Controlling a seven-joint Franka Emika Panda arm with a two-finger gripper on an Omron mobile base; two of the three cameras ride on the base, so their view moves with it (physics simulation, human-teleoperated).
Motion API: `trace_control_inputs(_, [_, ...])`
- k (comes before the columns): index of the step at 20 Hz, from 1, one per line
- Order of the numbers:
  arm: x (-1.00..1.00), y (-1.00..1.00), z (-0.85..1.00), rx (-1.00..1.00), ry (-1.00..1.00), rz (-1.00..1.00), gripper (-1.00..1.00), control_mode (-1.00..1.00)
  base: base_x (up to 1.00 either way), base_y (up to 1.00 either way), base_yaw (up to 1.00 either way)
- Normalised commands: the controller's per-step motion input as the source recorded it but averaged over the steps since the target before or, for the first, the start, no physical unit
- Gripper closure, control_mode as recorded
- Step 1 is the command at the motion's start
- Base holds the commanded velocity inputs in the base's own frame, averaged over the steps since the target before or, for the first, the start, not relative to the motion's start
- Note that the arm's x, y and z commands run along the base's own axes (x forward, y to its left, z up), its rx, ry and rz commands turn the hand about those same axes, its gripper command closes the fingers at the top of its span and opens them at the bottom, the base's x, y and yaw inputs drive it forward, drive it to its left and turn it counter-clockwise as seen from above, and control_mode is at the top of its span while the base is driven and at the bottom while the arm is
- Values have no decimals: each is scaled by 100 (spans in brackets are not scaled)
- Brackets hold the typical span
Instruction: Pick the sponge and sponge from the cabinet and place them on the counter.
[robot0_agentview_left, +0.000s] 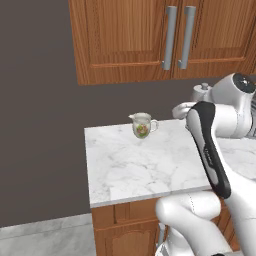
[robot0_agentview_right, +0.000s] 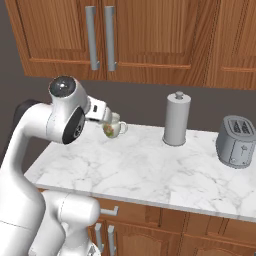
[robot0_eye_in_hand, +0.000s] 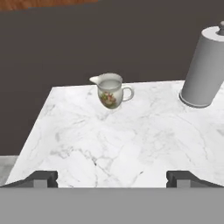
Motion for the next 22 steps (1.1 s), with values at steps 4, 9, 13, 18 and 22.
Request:
trace_control_inputs(4, [-9, -15, 23, 2, -20, 0, -100, -100, 0, 0, 0])
trace_control_inputs(9, [-6, -16, 25, 1, -20, 0, -100, -100, 0, 0, 0])
trace_control_inputs(13, [-3, -13, 22, 0, -22, 0, -100, -100, 0, 0, 0])
trace_control_inputs(18, [0, -9, 19, 0, -23, 0, -100, -100, 0, 0, 0])
trace_control_inputs(22, [0, -8, 28, 1, -20, 0, -100, -100, 0, 0, 0])
